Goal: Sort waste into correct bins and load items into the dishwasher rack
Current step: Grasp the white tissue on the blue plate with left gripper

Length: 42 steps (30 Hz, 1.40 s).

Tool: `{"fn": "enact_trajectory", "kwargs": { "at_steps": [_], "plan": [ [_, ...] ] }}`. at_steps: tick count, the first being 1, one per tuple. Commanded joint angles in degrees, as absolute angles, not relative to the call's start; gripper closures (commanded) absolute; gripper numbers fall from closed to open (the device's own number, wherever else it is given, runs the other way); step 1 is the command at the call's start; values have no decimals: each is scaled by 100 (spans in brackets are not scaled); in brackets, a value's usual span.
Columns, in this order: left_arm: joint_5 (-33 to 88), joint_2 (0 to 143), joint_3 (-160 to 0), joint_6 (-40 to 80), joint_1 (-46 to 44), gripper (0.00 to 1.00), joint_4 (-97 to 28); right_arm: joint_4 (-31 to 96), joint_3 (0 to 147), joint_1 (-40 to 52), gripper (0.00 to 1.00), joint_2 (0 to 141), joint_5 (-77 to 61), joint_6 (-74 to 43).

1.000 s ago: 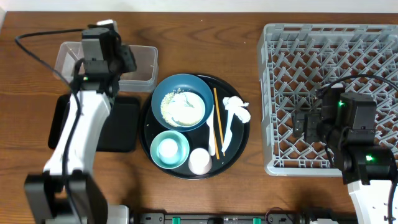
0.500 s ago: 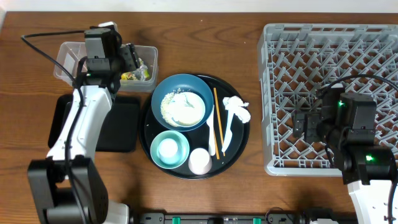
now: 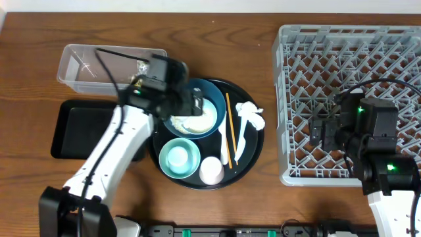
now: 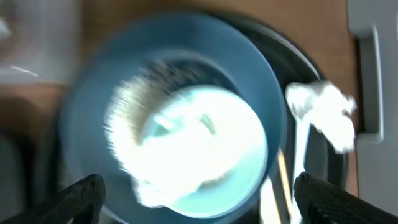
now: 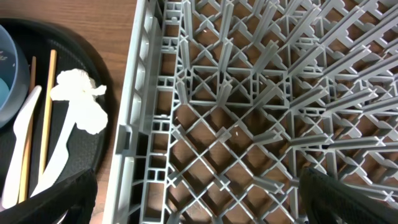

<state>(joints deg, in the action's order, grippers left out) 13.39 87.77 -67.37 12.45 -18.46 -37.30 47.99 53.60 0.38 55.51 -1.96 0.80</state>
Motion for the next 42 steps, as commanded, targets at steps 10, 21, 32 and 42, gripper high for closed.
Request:
{"fn": "enact_trajectory", "kwargs": {
  "at_steps": [10,21,32,42],
  "plan": [
    [681,9533,-6298,1341,-2285,3,-3411,4897,5465,-10,1,5551,-244,23],
    [681,9878,-6298,1343,-2335,30,-3225,4906,5463,-10,1,5551,-242,23],
    [681,9878,-6300,1341,-2333,94,-3135,4908,5463,-10,1,5551,-242,25],
    [676,9343,-6506,1313,-2329,94,-3076,4908,5465,-10,1,5551,-239,25]
  ]
}}
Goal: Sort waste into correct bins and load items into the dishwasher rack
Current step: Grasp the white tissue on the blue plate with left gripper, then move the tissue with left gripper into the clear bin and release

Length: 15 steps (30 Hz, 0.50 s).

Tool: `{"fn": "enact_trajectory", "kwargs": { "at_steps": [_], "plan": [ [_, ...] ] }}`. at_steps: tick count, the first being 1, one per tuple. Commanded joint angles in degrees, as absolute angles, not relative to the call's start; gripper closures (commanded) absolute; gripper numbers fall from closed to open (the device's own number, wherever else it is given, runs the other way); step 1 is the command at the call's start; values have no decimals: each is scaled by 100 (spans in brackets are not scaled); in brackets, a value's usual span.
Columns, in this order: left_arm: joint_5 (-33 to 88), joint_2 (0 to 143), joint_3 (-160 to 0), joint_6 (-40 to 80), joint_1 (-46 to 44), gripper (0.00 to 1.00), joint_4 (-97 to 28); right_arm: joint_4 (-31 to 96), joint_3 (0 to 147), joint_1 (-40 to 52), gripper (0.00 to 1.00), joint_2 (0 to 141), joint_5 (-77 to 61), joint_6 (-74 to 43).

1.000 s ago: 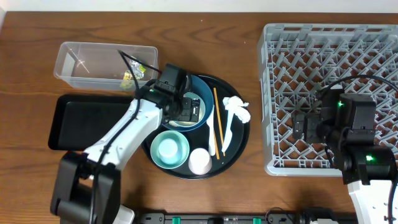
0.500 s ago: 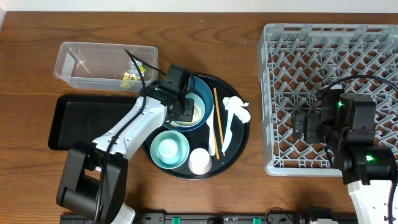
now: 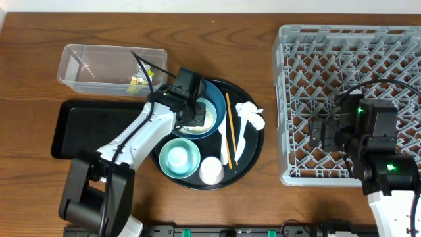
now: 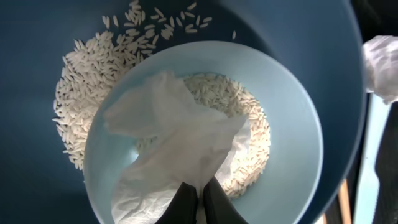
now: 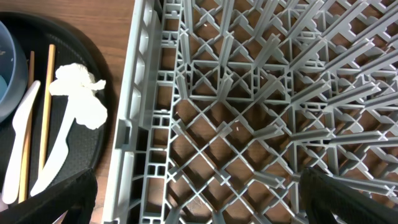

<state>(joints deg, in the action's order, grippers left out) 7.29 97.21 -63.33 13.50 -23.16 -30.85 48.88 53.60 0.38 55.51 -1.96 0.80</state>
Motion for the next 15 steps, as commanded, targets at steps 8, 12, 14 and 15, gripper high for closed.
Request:
{"fn": "enact_trajectory", "kwargs": {
  "at_steps": [8,12,14,15],
  "plan": [
    [-368,8342,-6641,1210,-1964,94,-2985,4908,5463,-10,1,5551,-239,25],
    [-521,8014,-6641,1210,-1396,94,-2611,4906,5463,-10,1,5551,-239,25],
    [-521,7966,-6641,1210,-1041,94,-2318,4906,5463,-10,1,5551,-239,25],
    [-519,7968,-6641,1210,-895,94,-2178,4906,5463,-10,1,5551,-239,25]
  ]
}}
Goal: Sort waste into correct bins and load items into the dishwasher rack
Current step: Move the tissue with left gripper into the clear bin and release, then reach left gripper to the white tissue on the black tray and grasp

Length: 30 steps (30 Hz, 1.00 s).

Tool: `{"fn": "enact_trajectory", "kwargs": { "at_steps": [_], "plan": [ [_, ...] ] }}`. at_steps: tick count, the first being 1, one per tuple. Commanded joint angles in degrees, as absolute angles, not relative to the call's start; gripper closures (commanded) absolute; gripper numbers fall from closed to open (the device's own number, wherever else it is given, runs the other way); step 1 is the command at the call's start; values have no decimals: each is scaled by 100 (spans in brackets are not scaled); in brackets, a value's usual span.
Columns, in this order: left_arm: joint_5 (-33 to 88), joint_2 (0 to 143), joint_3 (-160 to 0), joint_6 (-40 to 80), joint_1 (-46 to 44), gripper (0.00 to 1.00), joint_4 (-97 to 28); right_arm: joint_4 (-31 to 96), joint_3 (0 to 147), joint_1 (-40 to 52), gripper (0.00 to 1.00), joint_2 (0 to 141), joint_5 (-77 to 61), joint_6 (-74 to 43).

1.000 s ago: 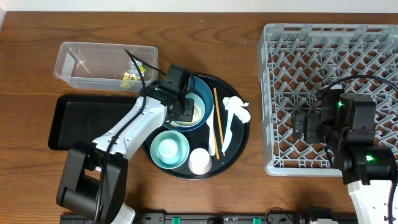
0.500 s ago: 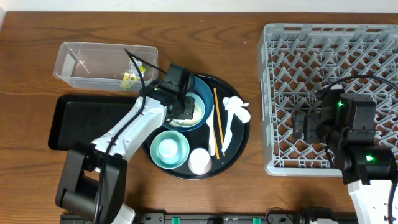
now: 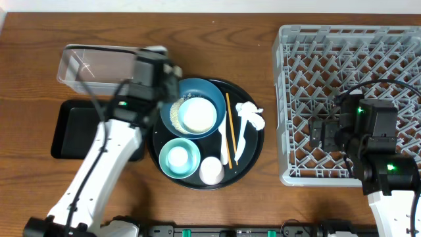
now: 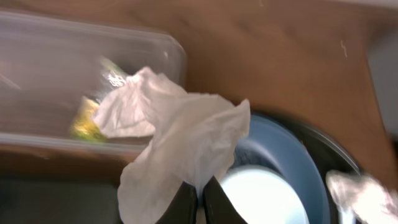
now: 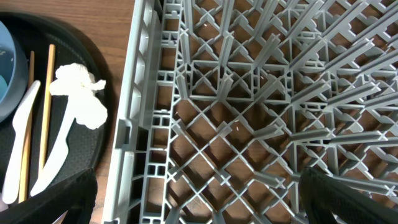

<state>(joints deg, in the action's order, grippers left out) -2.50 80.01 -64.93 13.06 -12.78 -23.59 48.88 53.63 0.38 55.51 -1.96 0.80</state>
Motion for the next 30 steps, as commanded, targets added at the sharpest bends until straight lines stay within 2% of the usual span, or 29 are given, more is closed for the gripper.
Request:
{"fn": "enact_trajectory", "kwargs": {
  "at_steps": [1,12,22,30],
  "plan": [
    [-519,7979,-6641,1210,-720,94,-2025,4906,5463,-10,1,5551,-239,25],
    [-517,8458,-6641,1210,484,94,-1122,4906,5465,-10,1,5551,-239,25],
    [-495,9205,-6641,1212,598,94,-489,4906,5463,-10,1,5551,-239,25],
    [-491,9614,-6630,1214,569,92,-639,4906,5463,-10,1,5551,-239,25]
  ]
}}
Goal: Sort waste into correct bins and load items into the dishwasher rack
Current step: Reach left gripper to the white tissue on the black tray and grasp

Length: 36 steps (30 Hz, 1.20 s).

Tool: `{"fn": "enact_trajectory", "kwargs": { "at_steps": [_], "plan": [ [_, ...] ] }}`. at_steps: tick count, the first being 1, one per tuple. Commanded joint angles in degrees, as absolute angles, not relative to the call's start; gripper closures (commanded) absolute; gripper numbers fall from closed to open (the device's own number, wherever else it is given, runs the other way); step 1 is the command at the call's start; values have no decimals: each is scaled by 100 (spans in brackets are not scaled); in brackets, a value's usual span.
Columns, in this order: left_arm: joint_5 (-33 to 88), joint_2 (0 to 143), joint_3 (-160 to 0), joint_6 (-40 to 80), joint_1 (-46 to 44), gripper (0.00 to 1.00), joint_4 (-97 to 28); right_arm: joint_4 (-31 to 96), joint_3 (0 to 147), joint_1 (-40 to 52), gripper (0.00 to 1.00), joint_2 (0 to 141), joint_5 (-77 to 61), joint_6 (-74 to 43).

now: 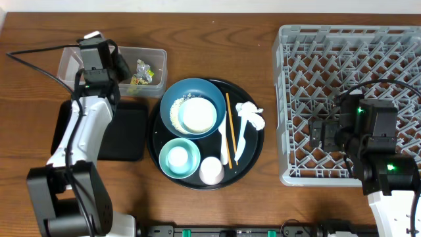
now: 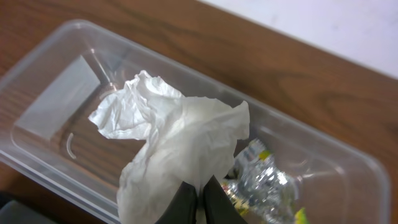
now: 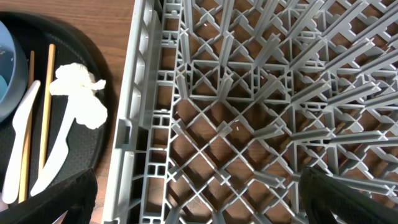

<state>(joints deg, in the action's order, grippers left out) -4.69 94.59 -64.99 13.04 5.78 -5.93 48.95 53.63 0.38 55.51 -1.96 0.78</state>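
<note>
My left gripper [image 2: 200, 194] is shut on a crumpled white napkin [image 2: 174, 134], which hangs over the clear plastic bin [image 2: 59, 65]. A shiny wrapper [image 2: 261, 180] lies in that bin. In the overhead view the left gripper [image 1: 99, 58] is above the bin's left half. My right gripper [image 3: 199, 208] stands open over the grey dishwasher rack [image 3: 134, 112], with nothing between its fingers. The round black tray [image 1: 253, 150] carries a blue bowl [image 1: 172, 99] with rice and a pale bowl inside, a teal bowl [image 1: 179, 158], a white cup [image 1: 211, 170], chopsticks [image 1: 228, 125], white cutlery and a second napkin [image 1: 251, 115].
A black rectangular bin [image 1: 128, 138] lies below the clear bin, partly under my left arm. The rack [image 1: 281, 99] fills the right side of the table, and the right arm [image 1: 368, 131] hangs above its lower part.
My left gripper has moved left with the napkin, from the clear bin's right end near the blue bowl to above the bin's inside. The right arm has not moved.
My left gripper stood open above the blue bowl, where the napkin lay. Then it was shut on the napkin in the pale bowl. Then it held the napkin clear at the bin's right end, and now it holds it over the bin.
</note>
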Motion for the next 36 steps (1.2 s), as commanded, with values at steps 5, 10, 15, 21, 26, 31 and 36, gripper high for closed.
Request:
{"fn": "enact_trajectory", "kwargs": {
  "at_steps": [5,10,15,21,26,31,36],
  "plan": [
    [-27,9623,-6630,1210,561,60,-738,4910,5463,-10,1,5551,-239,25],
    [504,9266,-6632,1210,445,59,-725,4910,5465,-10,1,5551,-239,25],
    [563,8713,-6632,1210,-123,59,-963,4910,5463,-10,1,5551,-242,25],
    [565,8665,-6628,1210,-1372,52,-1739,4912,5463,-10,1,5551,-242,25],
    [808,8945,-6626,1210,-2550,42,-1883,4915,5463,-10,1,5551,-242,25],
    [814,9472,-6626,792,-3481,36,-1579,4960,5463,-10,1,5551,-244,25],
    [814,9992,-6624,642,-3870,36,-1247,5081,5463,-10,1,5551,-242,25]
  ]
}}
